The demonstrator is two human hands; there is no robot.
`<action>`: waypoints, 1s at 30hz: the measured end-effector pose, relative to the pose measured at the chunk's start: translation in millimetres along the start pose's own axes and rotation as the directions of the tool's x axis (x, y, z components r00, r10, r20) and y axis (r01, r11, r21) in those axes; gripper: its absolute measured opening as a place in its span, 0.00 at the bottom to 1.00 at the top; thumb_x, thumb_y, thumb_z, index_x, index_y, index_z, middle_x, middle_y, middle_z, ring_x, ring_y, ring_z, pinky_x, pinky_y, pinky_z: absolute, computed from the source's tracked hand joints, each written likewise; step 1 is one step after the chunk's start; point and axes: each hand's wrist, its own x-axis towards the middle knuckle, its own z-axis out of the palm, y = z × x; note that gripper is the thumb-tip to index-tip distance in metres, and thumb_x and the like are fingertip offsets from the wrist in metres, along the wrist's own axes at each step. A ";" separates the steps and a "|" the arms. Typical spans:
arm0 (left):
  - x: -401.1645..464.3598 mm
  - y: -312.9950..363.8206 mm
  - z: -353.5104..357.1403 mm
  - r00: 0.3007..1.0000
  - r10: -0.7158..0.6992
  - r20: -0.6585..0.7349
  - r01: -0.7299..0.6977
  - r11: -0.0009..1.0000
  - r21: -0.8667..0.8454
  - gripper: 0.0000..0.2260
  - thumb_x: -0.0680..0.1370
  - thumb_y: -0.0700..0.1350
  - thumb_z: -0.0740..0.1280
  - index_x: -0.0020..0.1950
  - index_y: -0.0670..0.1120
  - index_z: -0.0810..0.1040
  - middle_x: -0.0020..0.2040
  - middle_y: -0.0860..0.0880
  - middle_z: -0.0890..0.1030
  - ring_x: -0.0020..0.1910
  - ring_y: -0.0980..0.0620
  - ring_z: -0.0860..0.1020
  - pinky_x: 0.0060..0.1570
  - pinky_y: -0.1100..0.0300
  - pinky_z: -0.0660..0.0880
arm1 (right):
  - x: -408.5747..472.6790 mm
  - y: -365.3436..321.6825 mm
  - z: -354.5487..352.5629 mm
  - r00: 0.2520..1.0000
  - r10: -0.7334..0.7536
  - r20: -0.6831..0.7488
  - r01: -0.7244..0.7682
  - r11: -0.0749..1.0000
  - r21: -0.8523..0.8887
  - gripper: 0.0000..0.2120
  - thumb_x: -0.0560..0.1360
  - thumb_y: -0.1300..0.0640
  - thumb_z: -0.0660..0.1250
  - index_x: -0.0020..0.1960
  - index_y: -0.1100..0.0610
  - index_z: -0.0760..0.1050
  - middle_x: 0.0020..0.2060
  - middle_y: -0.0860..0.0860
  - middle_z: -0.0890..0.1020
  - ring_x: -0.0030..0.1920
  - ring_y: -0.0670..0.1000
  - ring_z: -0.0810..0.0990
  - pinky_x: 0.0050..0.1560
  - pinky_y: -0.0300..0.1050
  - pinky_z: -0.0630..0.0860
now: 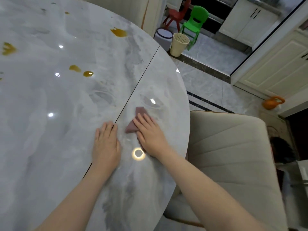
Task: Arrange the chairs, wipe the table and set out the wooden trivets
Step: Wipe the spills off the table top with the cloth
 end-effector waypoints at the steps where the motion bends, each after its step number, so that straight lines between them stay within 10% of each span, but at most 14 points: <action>1: -8.9 -1.1 -1.4 1.000 0.008 -0.002 -0.008 1.000 -0.001 0.26 0.73 0.44 0.49 0.65 0.35 0.72 0.66 0.36 0.72 0.67 0.36 0.69 0.68 0.46 0.57 | -15.3 -8.6 2.0 0.999 -0.033 -0.008 0.033 0.999 0.004 0.24 0.77 0.51 0.53 0.70 0.56 0.70 0.70 0.55 0.71 0.70 0.58 0.69 0.71 0.49 0.55; 10: -100.8 1.9 -16.4 0.975 0.167 0.149 -0.161 0.986 -0.051 0.23 0.71 0.44 0.53 0.58 0.35 0.78 0.60 0.35 0.77 0.61 0.35 0.75 0.64 0.49 0.59 | -154.2 -66.2 -3.1 0.998 0.063 0.029 -0.069 0.925 0.375 0.20 0.81 0.51 0.53 0.69 0.56 0.71 0.70 0.51 0.71 0.72 0.44 0.62 0.73 0.35 0.52; 15: -132.8 23.6 -35.0 0.969 0.191 0.153 -0.140 0.945 -0.295 0.20 0.72 0.47 0.53 0.51 0.38 0.79 0.52 0.39 0.80 0.56 0.46 0.72 0.58 0.56 0.65 | -179.4 -103.7 -57.9 0.816 0.548 0.184 -0.419 0.342 0.841 0.13 0.82 0.61 0.56 0.62 0.55 0.76 0.57 0.49 0.80 0.57 0.39 0.77 0.61 0.34 0.70; 20: -159.0 58.0 -49.1 0.962 0.110 0.250 0.013 0.895 -0.445 0.14 0.79 0.40 0.60 0.62 0.42 0.76 0.61 0.45 0.78 0.61 0.47 0.75 0.58 0.59 0.68 | -212.5 -123.2 -81.3 0.584 0.644 0.494 -0.288 -0.404 0.868 0.17 0.82 0.55 0.55 0.64 0.61 0.73 0.57 0.60 0.80 0.56 0.58 0.79 0.57 0.50 0.75; 26: -189.7 110.5 -57.0 0.941 0.146 0.306 0.033 0.859 -0.511 0.11 0.80 0.42 0.59 0.60 0.45 0.78 0.55 0.48 0.80 0.54 0.50 0.77 0.53 0.62 0.70 | -255.9 -126.4 -108.8 0.520 0.621 0.586 -0.091 -0.642 0.761 0.18 0.82 0.51 0.55 0.61 0.61 0.76 0.42 0.57 0.85 0.40 0.52 0.84 0.36 0.42 0.80; 30: -205.2 155.2 -62.5 0.950 0.173 0.260 0.008 0.819 -0.574 0.08 0.80 0.43 0.60 0.54 0.45 0.78 0.47 0.49 0.79 0.48 0.51 0.77 0.49 0.59 0.72 | -280.9 -111.9 -128.4 0.560 0.597 0.574 0.017 -0.702 0.712 0.21 0.81 0.49 0.55 0.63 0.62 0.75 0.51 0.59 0.83 0.50 0.56 0.82 0.45 0.47 0.81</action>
